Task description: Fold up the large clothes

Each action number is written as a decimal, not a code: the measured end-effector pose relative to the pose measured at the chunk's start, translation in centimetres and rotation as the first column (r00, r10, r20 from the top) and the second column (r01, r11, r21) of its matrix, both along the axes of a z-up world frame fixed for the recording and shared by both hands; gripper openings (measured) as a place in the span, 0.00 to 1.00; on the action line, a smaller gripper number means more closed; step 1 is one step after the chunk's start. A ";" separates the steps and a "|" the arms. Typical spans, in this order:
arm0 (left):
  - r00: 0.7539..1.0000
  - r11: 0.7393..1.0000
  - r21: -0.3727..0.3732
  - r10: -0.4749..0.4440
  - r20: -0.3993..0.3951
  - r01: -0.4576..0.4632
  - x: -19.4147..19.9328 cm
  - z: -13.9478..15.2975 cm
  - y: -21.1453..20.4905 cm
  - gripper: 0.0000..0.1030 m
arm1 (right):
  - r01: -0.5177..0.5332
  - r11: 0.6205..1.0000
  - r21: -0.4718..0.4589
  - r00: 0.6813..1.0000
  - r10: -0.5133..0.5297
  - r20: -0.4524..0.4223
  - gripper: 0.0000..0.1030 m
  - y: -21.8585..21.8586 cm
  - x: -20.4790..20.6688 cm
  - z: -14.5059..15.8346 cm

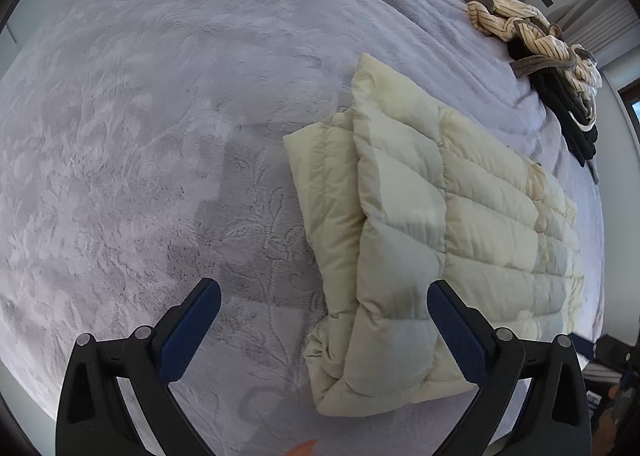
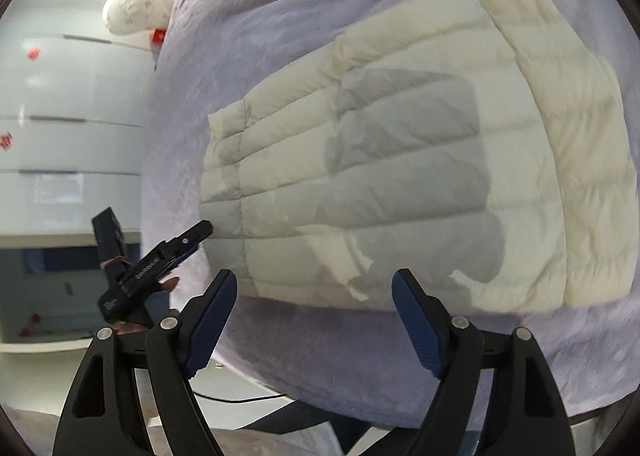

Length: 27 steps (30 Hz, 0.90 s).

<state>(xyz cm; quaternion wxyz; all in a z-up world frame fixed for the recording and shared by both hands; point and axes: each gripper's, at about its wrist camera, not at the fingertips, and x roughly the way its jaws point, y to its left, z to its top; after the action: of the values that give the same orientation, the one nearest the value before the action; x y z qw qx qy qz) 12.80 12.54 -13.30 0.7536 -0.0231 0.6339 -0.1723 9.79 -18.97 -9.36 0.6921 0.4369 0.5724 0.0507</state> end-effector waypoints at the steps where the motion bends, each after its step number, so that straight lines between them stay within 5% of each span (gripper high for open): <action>1: 1.000 1.000 -0.001 0.000 0.000 0.000 0.1 -0.1 0.0 1.00 | -0.018 0.999 -0.044 1.000 0.019 0.001 0.80 0.2 0.6 0.3; 5: 1.000 0.999 -0.036 0.018 -0.014 -0.018 0.8 -0.5 0.8 1.00 | -0.100 0.969 -0.225 0.993 0.110 0.035 1.00 1.3 1.6 1.6; 8: 0.998 0.996 -0.084 0.034 -0.044 -0.038 1.5 -1.3 1.6 1.00 | -0.146 0.926 -0.347 0.985 0.167 0.031 1.00 1.9 2.6 1.6; 12: 0.996 0.985 -0.158 0.057 -0.065 -0.067 2.9 -2.3 2.7 1.00 | -0.118 0.930 -0.349 0.990 0.135 0.027 0.99 1.1 3.8 0.6; 13: 0.995 0.977 -0.200 0.053 -0.086 -0.069 3.3 -2.7 2.9 1.00 | -0.108 0.930 -0.350 0.992 0.124 0.022 0.95 0.8 3.9 0.3; 15: 0.990 0.954 -0.292 0.027 -0.140 -0.067 4.2 -3.8 3.0 1.00 | -0.095 0.933 -0.347 0.994 0.105 0.009 0.62 0.6 4.3 -0.4; 16: 0.986 0.941 -0.332 0.007 -0.165 -0.062 4.6 -4.3 2.8 1.00 | -0.097 0.934 -0.345 0.995 0.100 -0.010 0.27 0.5 4.6 -1.0; 17: 0.983 0.931 -0.362 -0.019 -0.185 -0.050 4.8 -4.9 2.4 1.00 | -0.097 0.935 -0.341 0.995 0.094 -0.025 0.13 0.3 4.7 -1.5; 25: 0.950 0.892 -0.439 -0.223 -0.218 0.108 4.5 -7.5 -3.5 1.00 | -0.113 0.944 -0.310 0.994 0.103 -0.047 0.11 0.3 5.1 -5.4; 27: 0.944 0.886 -0.441 -0.257 -0.205 0.145 4.3 -7.5 -4.7 0.85 | -0.105 0.952 -0.288 0.994 0.096 -0.045 0.11 0.2 5.0 -6.2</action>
<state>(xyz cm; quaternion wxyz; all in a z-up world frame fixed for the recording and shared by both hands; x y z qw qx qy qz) 17.14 7.82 -20.80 0.6200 -0.1402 0.6732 -0.3778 14.75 -18.78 -15.59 0.7362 0.3019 0.6057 -0.0054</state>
